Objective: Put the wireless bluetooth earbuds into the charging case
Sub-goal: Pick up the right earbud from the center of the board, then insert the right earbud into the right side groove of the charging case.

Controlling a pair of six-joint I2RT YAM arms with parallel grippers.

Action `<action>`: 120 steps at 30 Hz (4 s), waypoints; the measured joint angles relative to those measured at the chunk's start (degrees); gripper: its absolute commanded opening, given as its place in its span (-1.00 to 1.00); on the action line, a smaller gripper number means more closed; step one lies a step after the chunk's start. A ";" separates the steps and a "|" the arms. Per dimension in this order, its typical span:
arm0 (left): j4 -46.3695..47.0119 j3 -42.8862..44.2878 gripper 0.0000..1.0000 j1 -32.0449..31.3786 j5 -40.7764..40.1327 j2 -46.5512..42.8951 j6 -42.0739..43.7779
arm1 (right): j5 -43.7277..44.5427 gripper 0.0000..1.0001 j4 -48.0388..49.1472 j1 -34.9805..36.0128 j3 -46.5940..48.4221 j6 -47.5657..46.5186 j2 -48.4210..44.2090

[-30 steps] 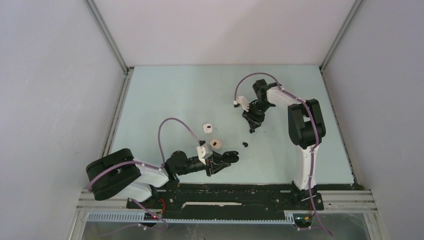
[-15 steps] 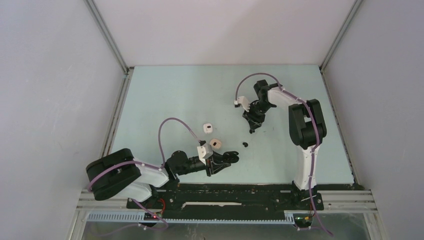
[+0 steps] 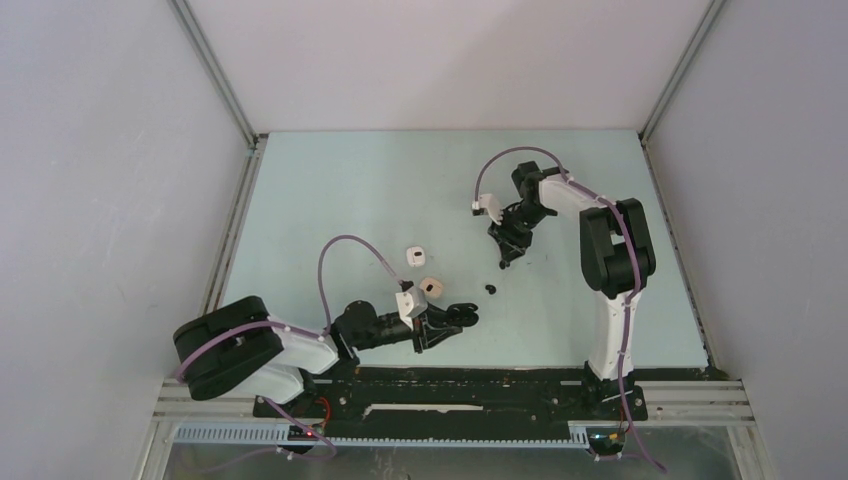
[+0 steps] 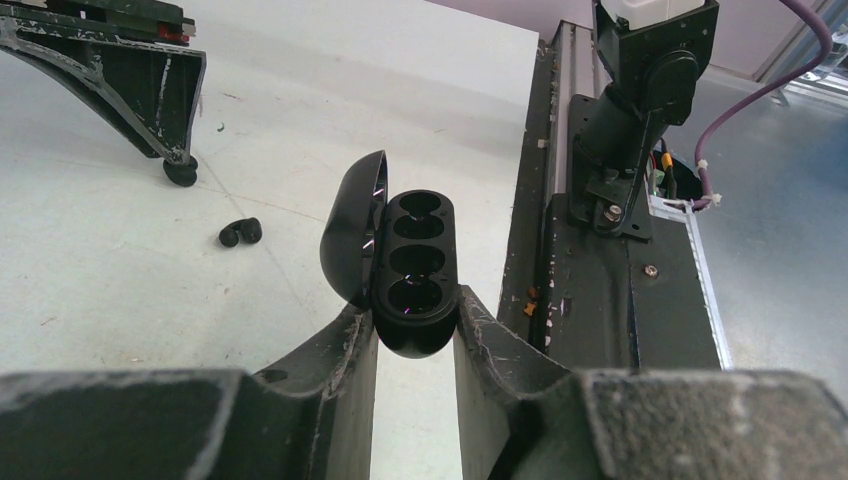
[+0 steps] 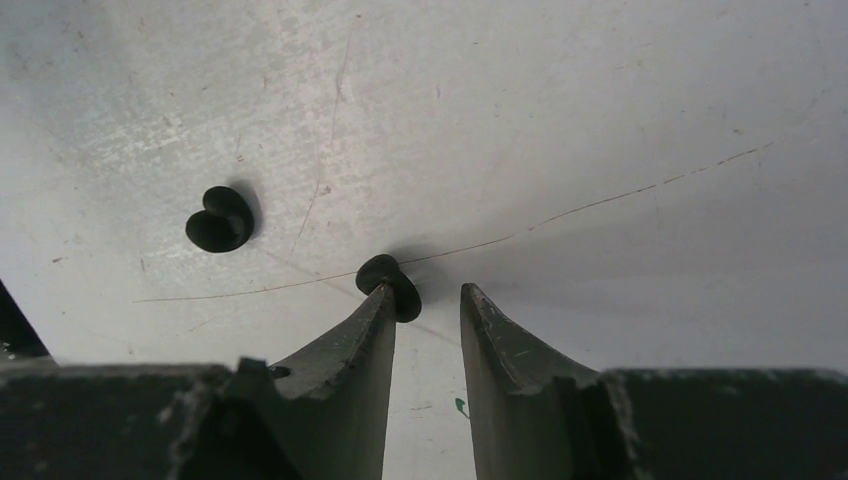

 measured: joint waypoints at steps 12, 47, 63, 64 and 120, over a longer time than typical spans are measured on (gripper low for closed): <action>-0.74 0.92 -0.99 0.00 0.90 0.33 -0.02 | -2.95 -0.93 -5.07 -0.31 -0.13 -1.27 -0.04; 8.39 -0.04 -1.00 2.71 3.08 1.79 -4.24 | -14.51 -1.00 -4.11 18.69 -22.62 11.76 -52.57; 9.25 -0.04 -1.00 2.73 4.44 2.80 -4.96 | -13.16 -1.00 -2.89 26.10 -19.12 13.90 -44.41; 9.25 -0.04 -1.00 2.73 4.48 2.80 -4.98 | -12.79 -1.00 -2.56 26.10 -18.93 13.99 -44.06; 11.13 -0.66 -1.00 3.10 5.46 2.80 -5.57 | -12.63 -0.37 -7.54 19.12 -13.31 14.10 -53.11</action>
